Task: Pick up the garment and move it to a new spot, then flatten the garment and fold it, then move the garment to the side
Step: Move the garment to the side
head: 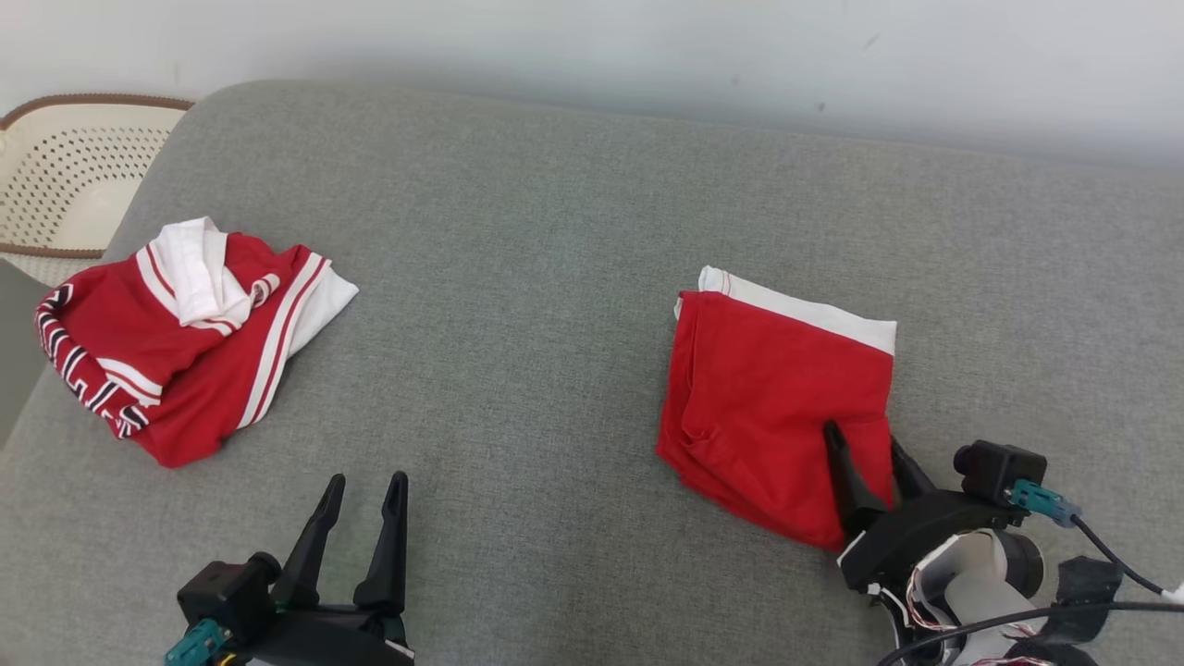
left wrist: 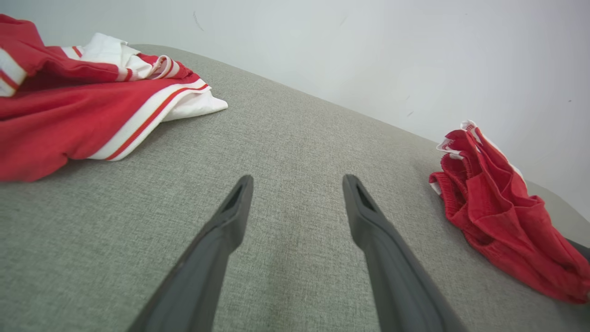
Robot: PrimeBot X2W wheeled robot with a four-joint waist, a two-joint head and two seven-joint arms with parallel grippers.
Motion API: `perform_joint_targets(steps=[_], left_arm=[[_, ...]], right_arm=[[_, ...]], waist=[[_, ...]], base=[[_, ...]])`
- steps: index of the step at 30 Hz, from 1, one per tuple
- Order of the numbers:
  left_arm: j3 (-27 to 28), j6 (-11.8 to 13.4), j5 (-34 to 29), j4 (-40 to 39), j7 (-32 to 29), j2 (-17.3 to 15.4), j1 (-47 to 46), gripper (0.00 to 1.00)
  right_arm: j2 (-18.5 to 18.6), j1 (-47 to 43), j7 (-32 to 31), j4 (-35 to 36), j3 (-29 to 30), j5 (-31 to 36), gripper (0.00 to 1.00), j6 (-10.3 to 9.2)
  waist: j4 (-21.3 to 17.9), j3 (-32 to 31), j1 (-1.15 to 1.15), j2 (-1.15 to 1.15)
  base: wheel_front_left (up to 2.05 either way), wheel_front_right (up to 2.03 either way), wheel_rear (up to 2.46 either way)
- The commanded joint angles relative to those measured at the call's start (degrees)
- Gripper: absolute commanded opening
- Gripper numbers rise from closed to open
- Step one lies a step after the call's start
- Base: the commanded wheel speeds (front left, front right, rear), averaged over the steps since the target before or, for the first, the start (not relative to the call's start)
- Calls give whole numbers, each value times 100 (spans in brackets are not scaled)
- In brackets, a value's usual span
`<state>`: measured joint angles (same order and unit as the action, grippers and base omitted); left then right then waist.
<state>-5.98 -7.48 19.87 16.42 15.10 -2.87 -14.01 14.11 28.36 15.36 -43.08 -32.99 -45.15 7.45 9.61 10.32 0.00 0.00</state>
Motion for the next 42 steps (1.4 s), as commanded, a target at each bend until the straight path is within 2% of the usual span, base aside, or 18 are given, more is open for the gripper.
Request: perform_joint_targets(steps=[1,4,5,6,7,8,12,15,20,27,35,42], left_arm=[[-10,0,34,-14,8,-3,-9,100],[-7,0,49,-29,8,-4,-25,100],[-1,0,55,-30,8,-4,-24,100],[-1,0,55,-30,8,-4,-24,100],[3,0,60,-31,8,-4,-20,100],[3,0,57,-29,8,-2,-14,100],[30,0,68,-18,8,-4,19,100],[43,0,50,-26,8,-2,31,100],[28,0,53,-69,8,-3,98,100],[40,0,31,-84,8,-3,291,100],[109,0,-31,-149,8,-4,495,100],[166,0,-158,-259,8,-3,384,100]], right_arm=[[-121,-50,-89,-78,-246,-137,100,8],[-127,-17,-147,-65,-505,-339,100,21],[-63,-4,-139,-86,-688,-471,46,21],[-63,-4,-139,-86,-688,-471,46,21],[-35,14,-130,-116,-767,-528,32,21],[4,40,-122,-161,-836,-549,0,20],[202,165,-48,-207,-848,-541,0,12],[370,300,-28,35,-500,-268,0,3],[377,82,-25,489,-29,374,0,4],[245,-198,-24,812,194,1014,0,4],[36,-403,-23,890,222,1337,0,4],[-130,-550,-23,771,428,1155,0,3]], waist=[[59,34,0,0],[83,49,0,0],[96,55,0,0],[96,55,0,0],[99,56,0,0],[100,55,0,0],[67,41,0,0],[1,-11,0,0],[-139,-235,0,0],[-457,-689,0,0],[-1132,-904,0,0],[-1916,-766,0,0]], base=[[0,0,0],[0,0,0],[0,0,0],[0,0,0],[0,0,0],[0,0,0],[0,0,0],[0,0,0],[0,0,0],[0,0,0],[0,0,0],[0,0,0]])
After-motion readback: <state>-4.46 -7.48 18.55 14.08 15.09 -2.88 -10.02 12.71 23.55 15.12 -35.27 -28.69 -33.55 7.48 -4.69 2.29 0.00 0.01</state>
